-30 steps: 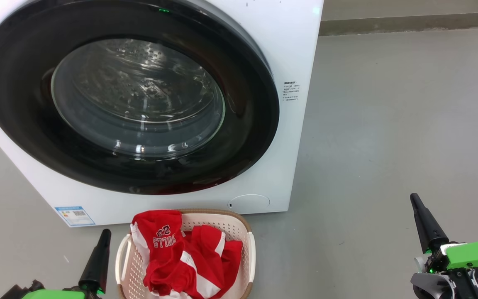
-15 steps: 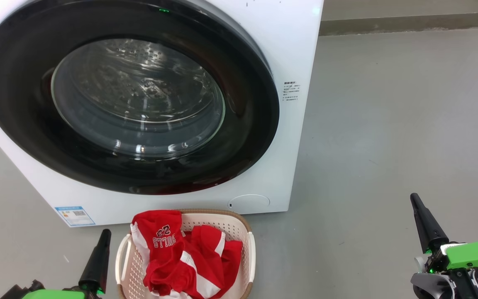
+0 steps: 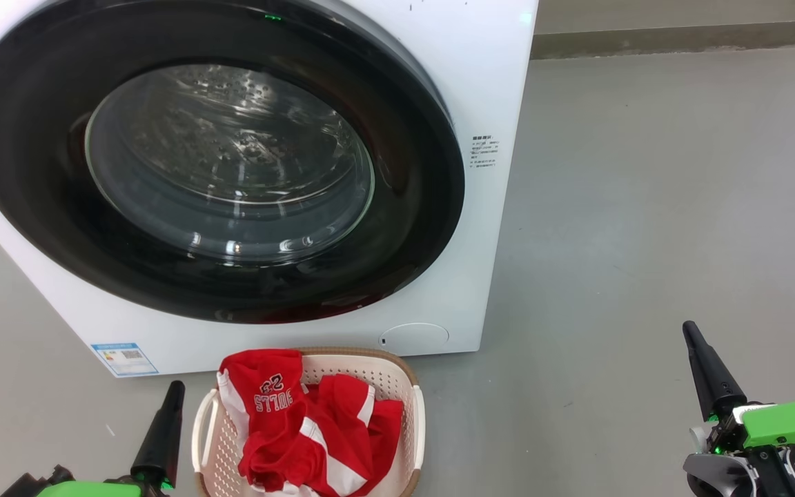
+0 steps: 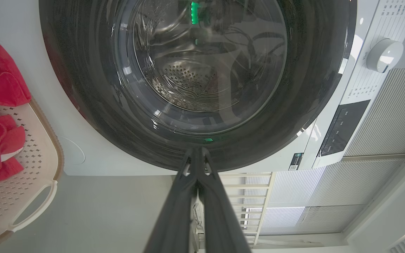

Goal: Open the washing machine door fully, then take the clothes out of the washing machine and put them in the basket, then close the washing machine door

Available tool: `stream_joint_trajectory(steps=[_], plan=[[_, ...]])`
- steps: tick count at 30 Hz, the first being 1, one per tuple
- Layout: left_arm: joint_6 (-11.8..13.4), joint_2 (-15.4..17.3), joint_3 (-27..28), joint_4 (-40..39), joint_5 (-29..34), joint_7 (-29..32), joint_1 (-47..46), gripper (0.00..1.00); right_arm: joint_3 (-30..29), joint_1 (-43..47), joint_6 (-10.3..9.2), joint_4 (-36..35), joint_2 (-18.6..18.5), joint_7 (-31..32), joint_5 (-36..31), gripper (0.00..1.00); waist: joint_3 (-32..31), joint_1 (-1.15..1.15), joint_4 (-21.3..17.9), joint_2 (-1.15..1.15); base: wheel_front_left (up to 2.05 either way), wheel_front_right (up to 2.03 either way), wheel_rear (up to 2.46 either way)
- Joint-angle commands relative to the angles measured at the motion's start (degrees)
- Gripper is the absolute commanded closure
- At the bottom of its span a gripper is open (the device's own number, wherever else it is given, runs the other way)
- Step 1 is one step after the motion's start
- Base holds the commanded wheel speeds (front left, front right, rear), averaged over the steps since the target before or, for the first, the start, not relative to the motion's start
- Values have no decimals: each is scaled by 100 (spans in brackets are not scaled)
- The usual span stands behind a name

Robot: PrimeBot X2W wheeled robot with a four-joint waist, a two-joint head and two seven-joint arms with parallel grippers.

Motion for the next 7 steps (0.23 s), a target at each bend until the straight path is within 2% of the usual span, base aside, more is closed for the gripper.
stream_joint_trajectory(steps=[1,7], plan=[[-34,106,164,-154,-41,19,-234,100,82,-242,2,-169,-29,33,-8,100,0,0,0,0,0,0,0],[-34,106,164,-154,-41,19,-234,100,82,-242,2,-169,-28,34,-8,100,0,0,0,0,0,0,0]])
